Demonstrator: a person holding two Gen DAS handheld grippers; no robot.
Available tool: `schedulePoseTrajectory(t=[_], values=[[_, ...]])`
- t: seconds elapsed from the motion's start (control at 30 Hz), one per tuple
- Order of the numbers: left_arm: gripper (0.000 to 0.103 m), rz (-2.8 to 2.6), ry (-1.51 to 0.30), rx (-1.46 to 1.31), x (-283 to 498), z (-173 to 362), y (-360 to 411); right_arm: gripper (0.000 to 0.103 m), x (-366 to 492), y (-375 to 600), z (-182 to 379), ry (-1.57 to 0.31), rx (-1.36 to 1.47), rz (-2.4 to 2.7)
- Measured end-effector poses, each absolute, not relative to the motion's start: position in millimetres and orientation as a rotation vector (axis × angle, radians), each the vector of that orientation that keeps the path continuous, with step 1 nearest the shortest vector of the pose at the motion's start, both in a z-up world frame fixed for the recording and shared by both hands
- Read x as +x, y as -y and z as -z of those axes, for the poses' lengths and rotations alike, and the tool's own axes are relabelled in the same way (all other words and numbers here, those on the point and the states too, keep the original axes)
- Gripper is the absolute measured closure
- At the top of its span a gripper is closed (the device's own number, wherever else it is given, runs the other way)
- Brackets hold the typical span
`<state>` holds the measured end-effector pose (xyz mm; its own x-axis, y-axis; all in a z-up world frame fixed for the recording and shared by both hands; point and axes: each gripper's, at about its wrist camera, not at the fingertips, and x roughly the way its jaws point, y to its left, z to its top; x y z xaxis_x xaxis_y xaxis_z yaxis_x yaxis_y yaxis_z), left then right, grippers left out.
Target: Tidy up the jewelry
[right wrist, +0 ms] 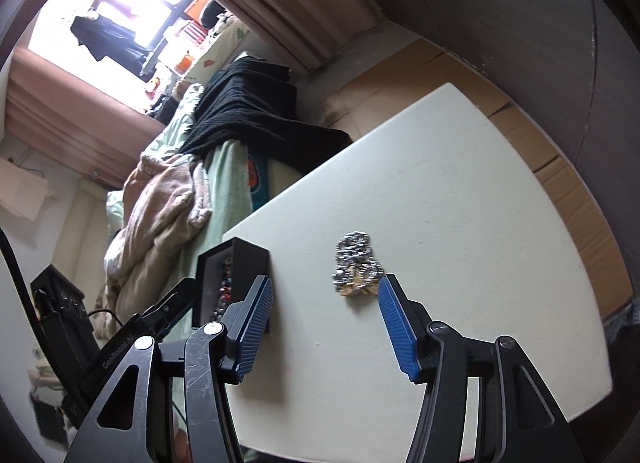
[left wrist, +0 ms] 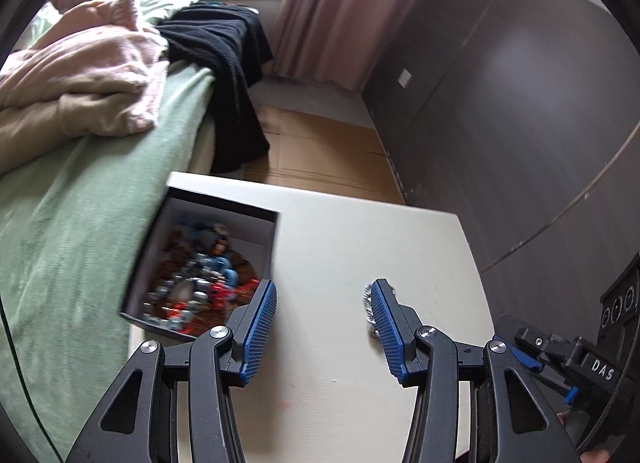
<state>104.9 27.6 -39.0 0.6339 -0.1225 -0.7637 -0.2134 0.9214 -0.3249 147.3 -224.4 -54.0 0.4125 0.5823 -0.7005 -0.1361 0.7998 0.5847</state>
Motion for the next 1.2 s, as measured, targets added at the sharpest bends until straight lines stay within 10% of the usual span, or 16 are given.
schedulePoseTrajectory(t=[1.2], values=[[0.055,-0.080,-1.099,-0.111,190,128,76,0.047,187,300,77,-1.137,0.670,-0.341]])
